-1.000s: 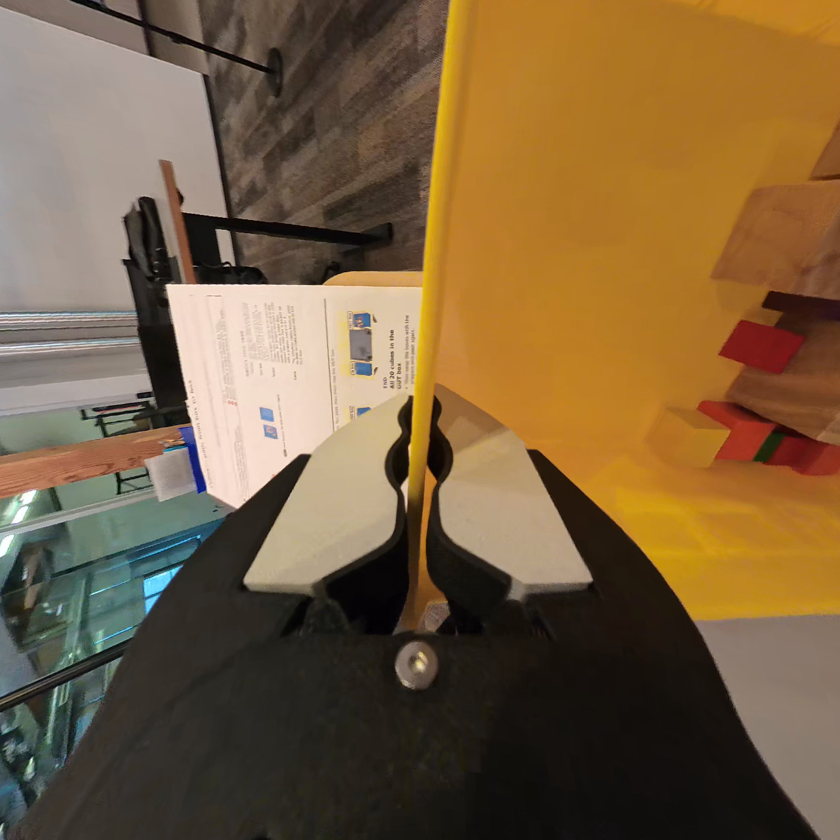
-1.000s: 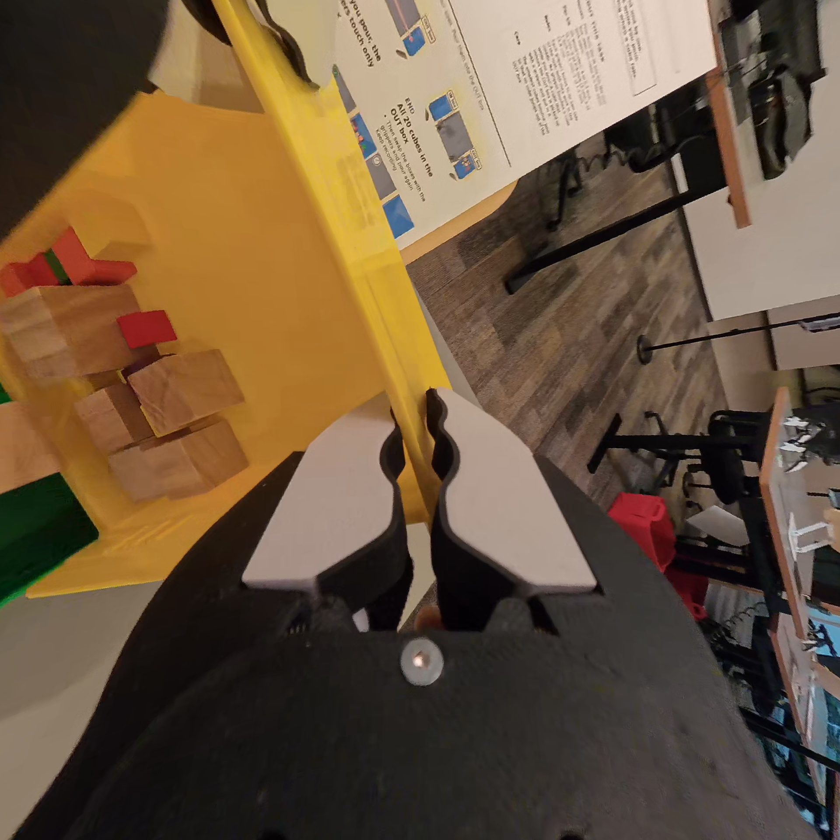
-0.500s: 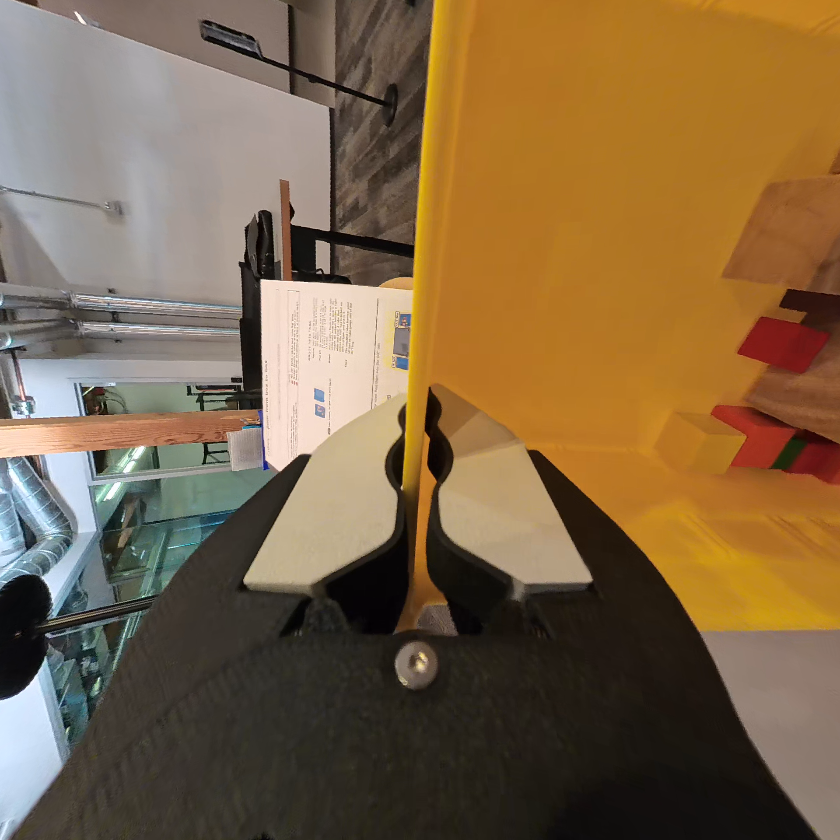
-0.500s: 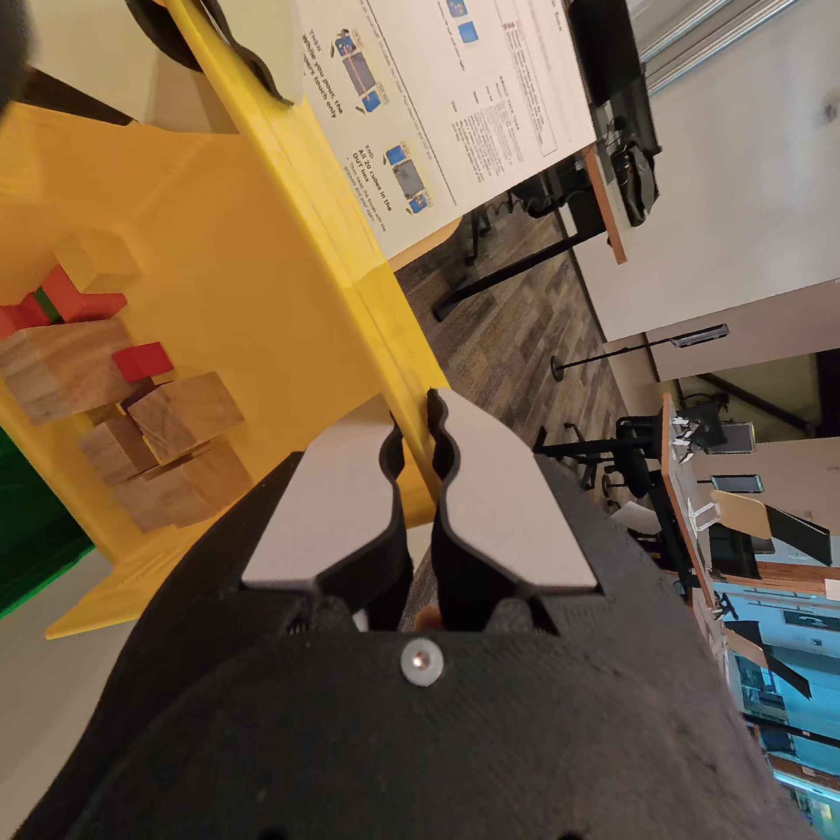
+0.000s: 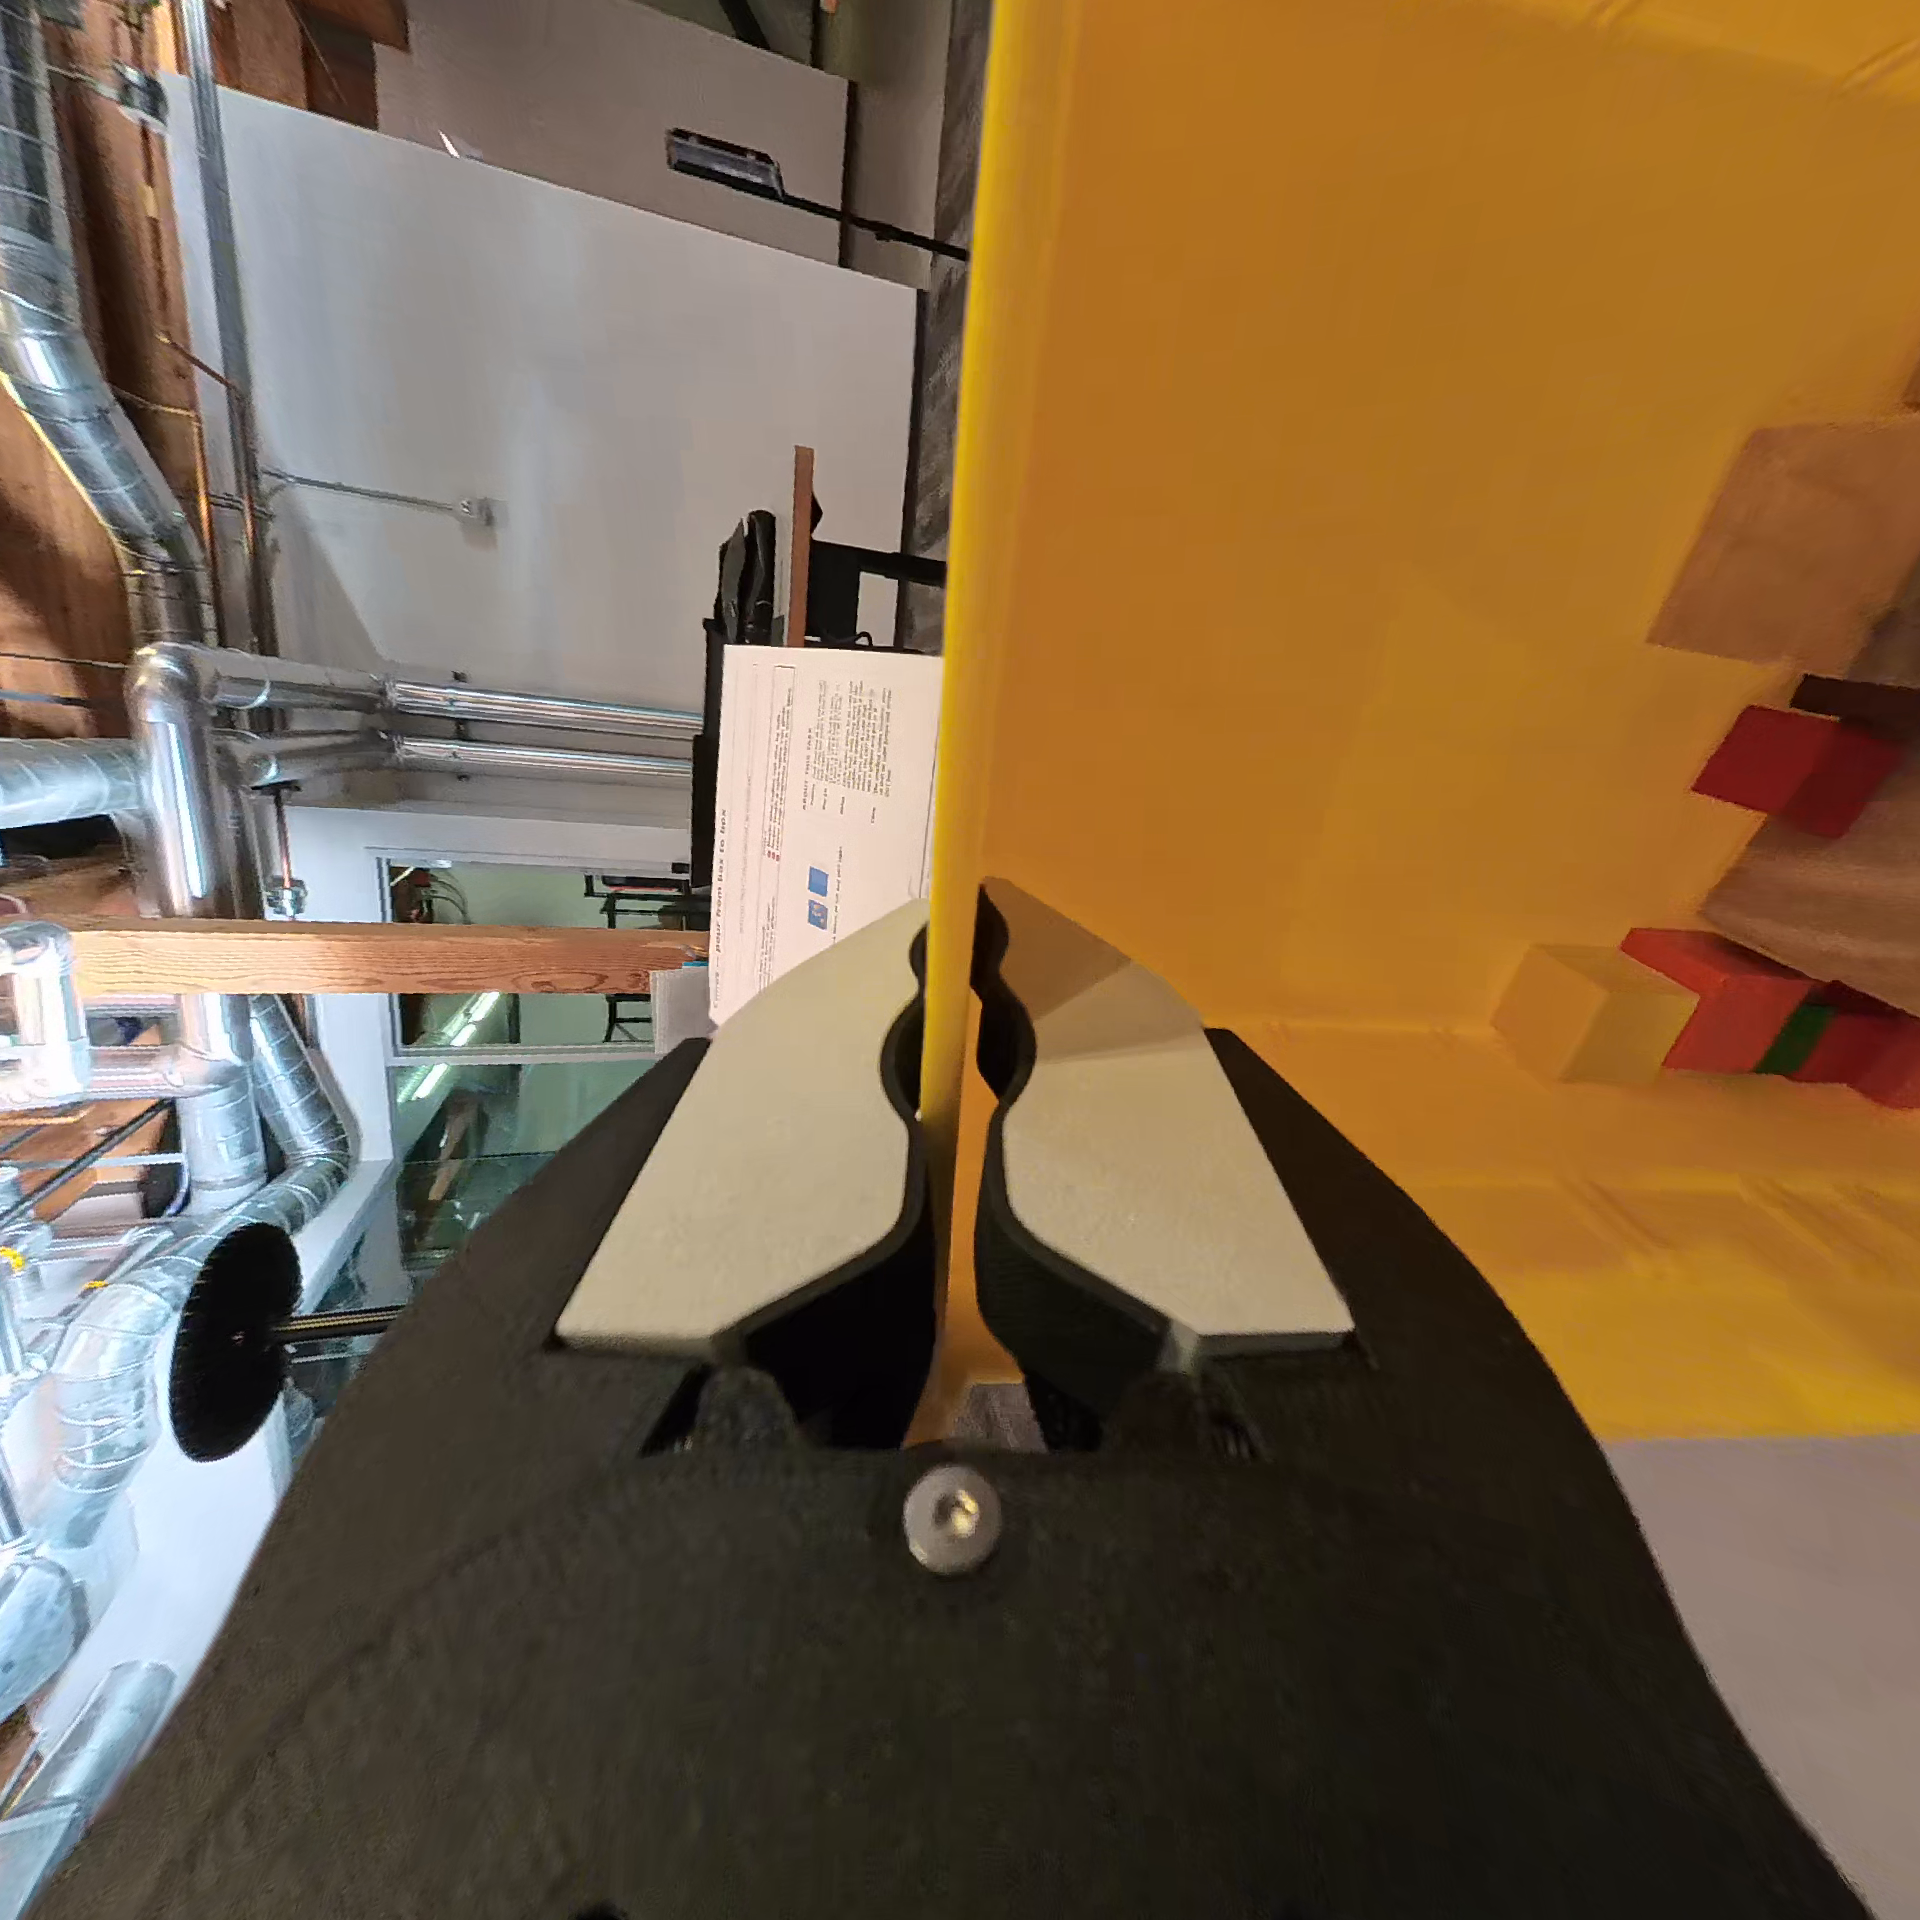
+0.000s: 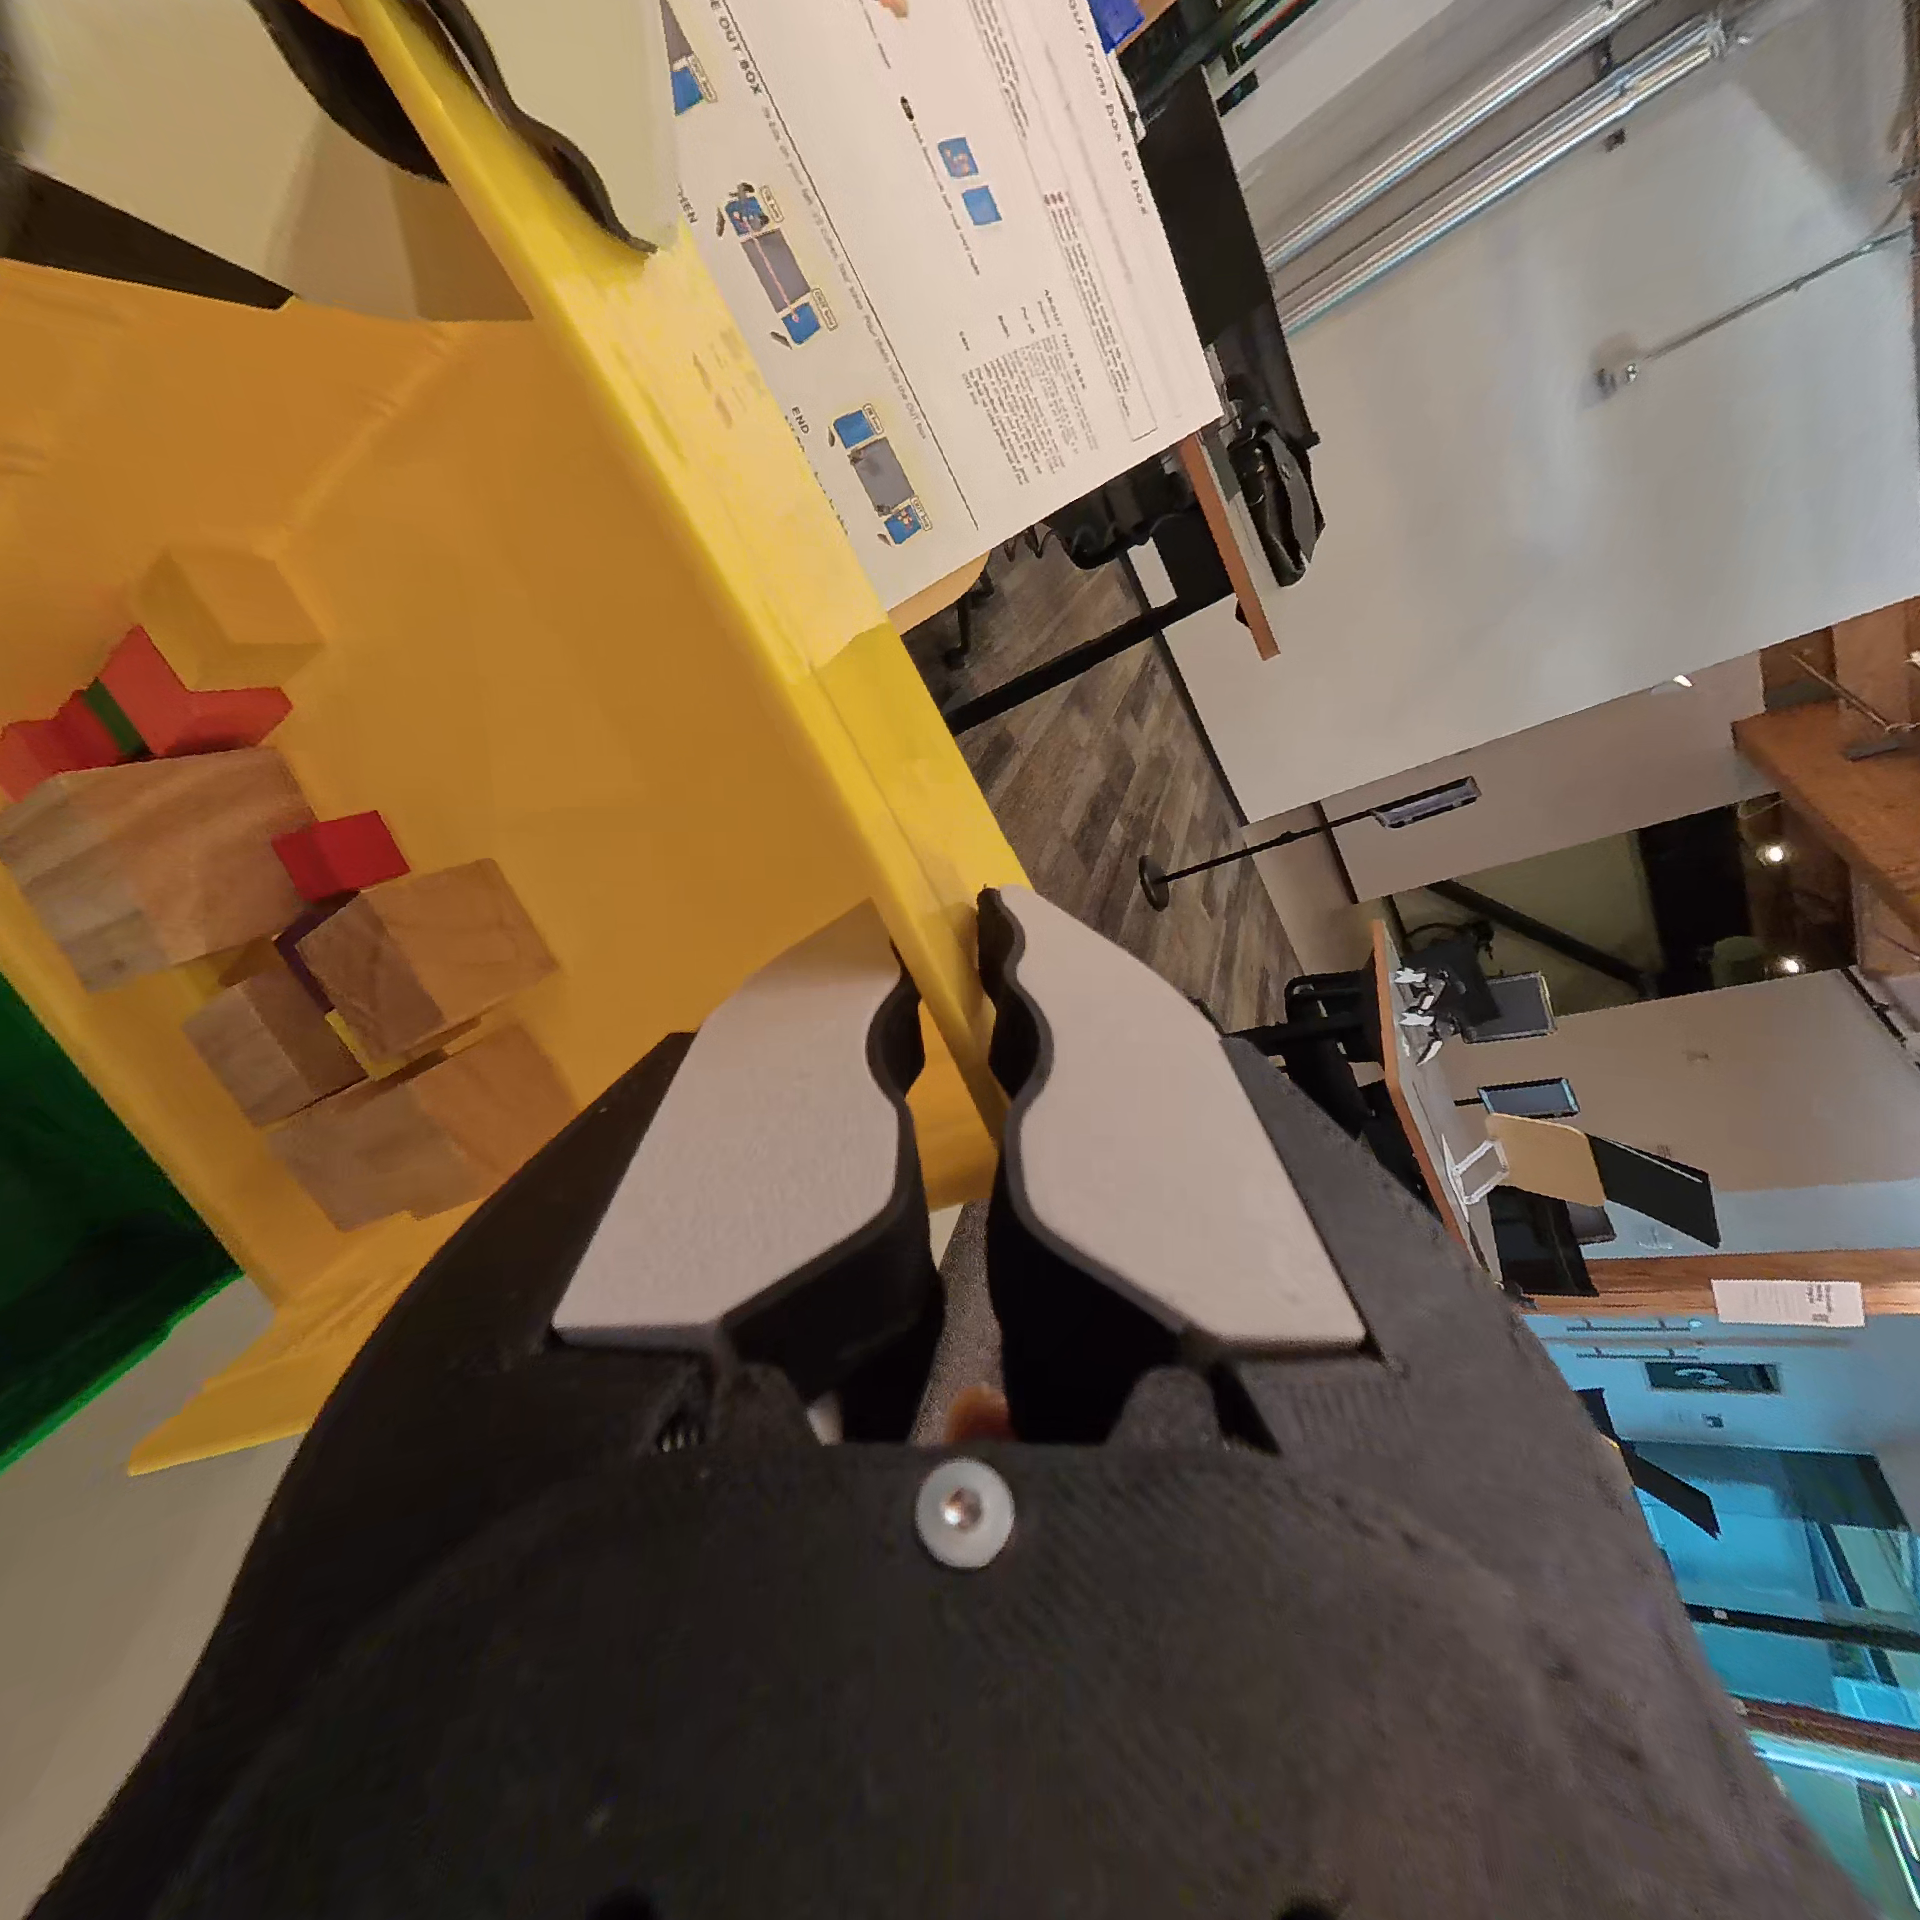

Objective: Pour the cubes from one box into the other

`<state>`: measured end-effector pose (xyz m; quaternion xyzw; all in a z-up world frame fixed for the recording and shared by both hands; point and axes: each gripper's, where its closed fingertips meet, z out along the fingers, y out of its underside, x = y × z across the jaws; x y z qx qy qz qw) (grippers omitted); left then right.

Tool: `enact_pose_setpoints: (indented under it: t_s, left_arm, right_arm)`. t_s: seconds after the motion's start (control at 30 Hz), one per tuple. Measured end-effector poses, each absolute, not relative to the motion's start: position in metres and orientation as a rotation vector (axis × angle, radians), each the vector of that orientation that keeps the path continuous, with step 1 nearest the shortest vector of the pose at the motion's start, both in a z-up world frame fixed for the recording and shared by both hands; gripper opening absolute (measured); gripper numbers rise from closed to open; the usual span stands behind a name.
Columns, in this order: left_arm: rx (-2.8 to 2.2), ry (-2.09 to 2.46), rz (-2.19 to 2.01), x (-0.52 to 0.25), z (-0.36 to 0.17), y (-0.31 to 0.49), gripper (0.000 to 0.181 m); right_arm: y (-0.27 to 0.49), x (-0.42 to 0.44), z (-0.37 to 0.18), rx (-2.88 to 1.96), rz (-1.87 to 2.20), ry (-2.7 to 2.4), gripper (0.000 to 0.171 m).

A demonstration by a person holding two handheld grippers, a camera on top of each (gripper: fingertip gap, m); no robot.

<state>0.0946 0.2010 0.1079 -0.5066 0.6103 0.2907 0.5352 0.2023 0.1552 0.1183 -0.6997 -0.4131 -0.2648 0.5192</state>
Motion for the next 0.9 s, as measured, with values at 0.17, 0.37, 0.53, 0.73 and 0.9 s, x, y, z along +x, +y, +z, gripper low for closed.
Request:
enact_pose_setpoints:
  t_s: [0.17, 0.37, 0.53, 0.73, 0.9]
  left_arm:
    - [-1.194, 1.436, 0.698, 0.095, 0.109, 0.195, 0.001]
    - [-1.165, 1.406, 0.725, 0.094, 0.111, 0.189, 0.002]
    - [-1.140, 1.382, 0.734, 0.092, 0.114, 0.180, 0.001]
    - [-1.111, 1.360, 0.759, 0.088, 0.115, 0.171, 0.003]
    - [-1.096, 1.341, 0.783, 0.083, 0.115, 0.163, 0.002]
  right_arm:
    - [0.148, 0.202, 0.117, -1.646, -0.645, -0.967, 0.003]
    - [0.142, 0.201, 0.118, -1.611, -0.658, -0.944, 0.004]
    - [0.134, 0.199, 0.121, -1.580, -0.654, -0.924, 0.004]
    - [0.125, 0.194, 0.119, -1.548, -0.662, -0.912, 0.004]
    - [0.118, 0.190, 0.119, -1.517, -0.664, -0.898, 0.004]
